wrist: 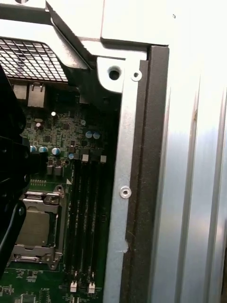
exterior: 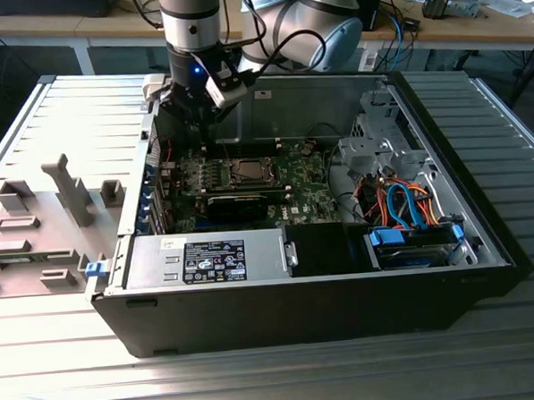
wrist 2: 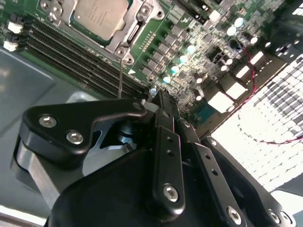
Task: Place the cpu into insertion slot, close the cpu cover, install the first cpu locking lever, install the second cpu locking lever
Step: 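Install the first cpu locking lever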
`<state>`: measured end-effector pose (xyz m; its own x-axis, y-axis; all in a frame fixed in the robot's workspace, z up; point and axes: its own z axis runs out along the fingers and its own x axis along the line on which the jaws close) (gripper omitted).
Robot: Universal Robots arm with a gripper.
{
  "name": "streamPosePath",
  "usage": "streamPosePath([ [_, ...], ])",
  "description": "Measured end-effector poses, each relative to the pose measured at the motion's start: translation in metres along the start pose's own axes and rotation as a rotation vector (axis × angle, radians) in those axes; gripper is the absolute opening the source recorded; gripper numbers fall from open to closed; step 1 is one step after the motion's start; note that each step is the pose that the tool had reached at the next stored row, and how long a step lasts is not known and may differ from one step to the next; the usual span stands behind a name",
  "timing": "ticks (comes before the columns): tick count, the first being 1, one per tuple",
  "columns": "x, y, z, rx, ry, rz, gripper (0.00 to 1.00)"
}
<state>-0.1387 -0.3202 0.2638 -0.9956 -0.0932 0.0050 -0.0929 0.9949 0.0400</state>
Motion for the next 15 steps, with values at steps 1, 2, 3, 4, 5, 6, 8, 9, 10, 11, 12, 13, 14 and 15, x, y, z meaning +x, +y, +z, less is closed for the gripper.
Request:
streamPosePath([
  [1,-0.003,0.0069,0.001,0.0001,0.0001,0.0,0.11],
  [2,-0.0044,0.009,0.0017,0.0,0.0001,0.0,0.11],
  [3,-0.0057,0.0104,0.0022,0.0,0.0,0.0,0.11],
  [4,-0.0082,0.012,0.0028,0.0,0.0002,0.0,0.11],
  [5,-0.0128,0.0138,0.0035,0.0001,0.0004,0.0,0.11],
  [6,-0.0147,0.0145,0.0039,0.0003,0.0004,0.0,0.11],
  [8,-0.0149,0.0145,0.0039,0.0003,0.0004,0.0,0.11],
  [9,-0.015,0.0145,0.0039,0.0004,0.0004,0.0,0.11],
  [10,-0.015,0.0145,0.004,0.0004,0.0004,0.0,0.11],
  [11,-0.015,0.0145,0.004,0.0004,0.0004,0.0,0.11],
  [12,-0.015,0.0145,0.004,0.0004,0.0004,0.0,0.11],
  [13,-0.015,0.0145,0.004,0.0005,0.0004,0.0,0.11],
  [14,-0.015,0.0145,0.004,0.0005,0.0004,0.0,0.11],
  [15,-0.0152,0.0145,0.0041,0.0007,0.0003,0.0,0.11],
])
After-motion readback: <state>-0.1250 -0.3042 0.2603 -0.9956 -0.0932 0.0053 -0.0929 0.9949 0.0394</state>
